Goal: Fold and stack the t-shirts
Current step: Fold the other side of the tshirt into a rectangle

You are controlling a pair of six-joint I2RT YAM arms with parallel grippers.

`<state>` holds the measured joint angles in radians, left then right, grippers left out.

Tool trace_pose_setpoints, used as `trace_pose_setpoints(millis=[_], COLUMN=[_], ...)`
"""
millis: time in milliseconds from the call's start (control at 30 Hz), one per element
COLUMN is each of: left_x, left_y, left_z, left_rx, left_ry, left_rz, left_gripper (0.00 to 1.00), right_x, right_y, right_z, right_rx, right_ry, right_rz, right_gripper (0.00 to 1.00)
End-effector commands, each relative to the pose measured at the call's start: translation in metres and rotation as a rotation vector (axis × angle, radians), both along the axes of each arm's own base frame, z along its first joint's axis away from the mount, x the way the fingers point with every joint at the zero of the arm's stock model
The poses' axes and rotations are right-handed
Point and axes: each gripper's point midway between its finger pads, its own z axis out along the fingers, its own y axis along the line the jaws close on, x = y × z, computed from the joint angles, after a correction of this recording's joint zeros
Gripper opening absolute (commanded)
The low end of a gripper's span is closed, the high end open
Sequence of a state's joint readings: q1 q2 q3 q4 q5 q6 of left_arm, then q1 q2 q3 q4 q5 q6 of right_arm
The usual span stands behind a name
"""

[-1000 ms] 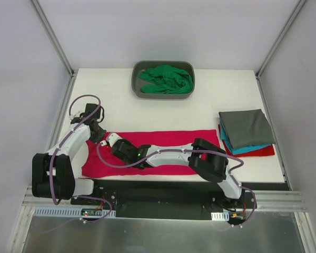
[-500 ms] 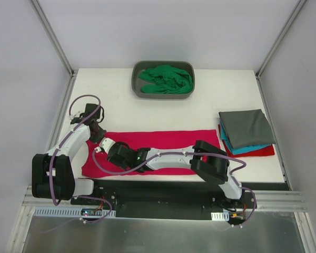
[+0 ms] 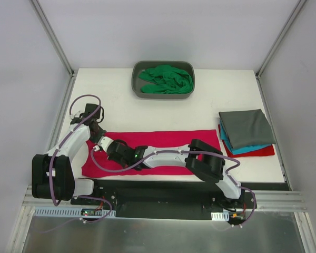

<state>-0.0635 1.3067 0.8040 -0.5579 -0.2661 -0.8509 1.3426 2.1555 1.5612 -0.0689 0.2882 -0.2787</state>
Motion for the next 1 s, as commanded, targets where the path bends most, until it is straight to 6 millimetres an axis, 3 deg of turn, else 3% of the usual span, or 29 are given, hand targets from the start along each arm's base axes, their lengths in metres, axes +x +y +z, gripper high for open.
trace_pose_setpoints(millis=[0,167,367,567,800,867,967], left_x=[-0.005,-0.017,-0.059,-0.098,-0.119,-0.126,-0.138], left_y=[0.004,-0.001,-0.004,0.006,0.011,0.012,0.017], left_z=[0.005,0.01,-0.005,-0.006,0.003,-0.003,-0.006], left_rx=[0.01,-0.022,-0.064,-0.05,-0.089,-0.092,-0.072], left_ry=[-0.013,-0.032,0.009,0.005,-0.154,-0.156,-0.133], left_rz=[-0.003,0.004,0.071,0.2,0.323,0.344,0.398], left_gripper=[0.0,0.0,0.0,0.0,0.0,0.14,0.25], right_x=[-0.001,-0.017,-0.04,-0.039,-0.032,-0.031,-0.032], right_y=[0.006,0.001,-0.008,-0.012,-0.015,-0.015,-0.015], right_z=[0.024,0.045,0.031,0.018,0.012,0.013,0.014], right_rx=[0.044,0.08,0.022,-0.028,-0.048,-0.046,-0.044], right_ry=[0.003,0.057,0.146,0.15,0.13,0.131,0.133], right_rz=[0.008,0.065,0.174,0.17,0.146,0.148,0.153], right_gripper=[0.02,0.01,0.01,0.03,0.05,0.08,0.13])
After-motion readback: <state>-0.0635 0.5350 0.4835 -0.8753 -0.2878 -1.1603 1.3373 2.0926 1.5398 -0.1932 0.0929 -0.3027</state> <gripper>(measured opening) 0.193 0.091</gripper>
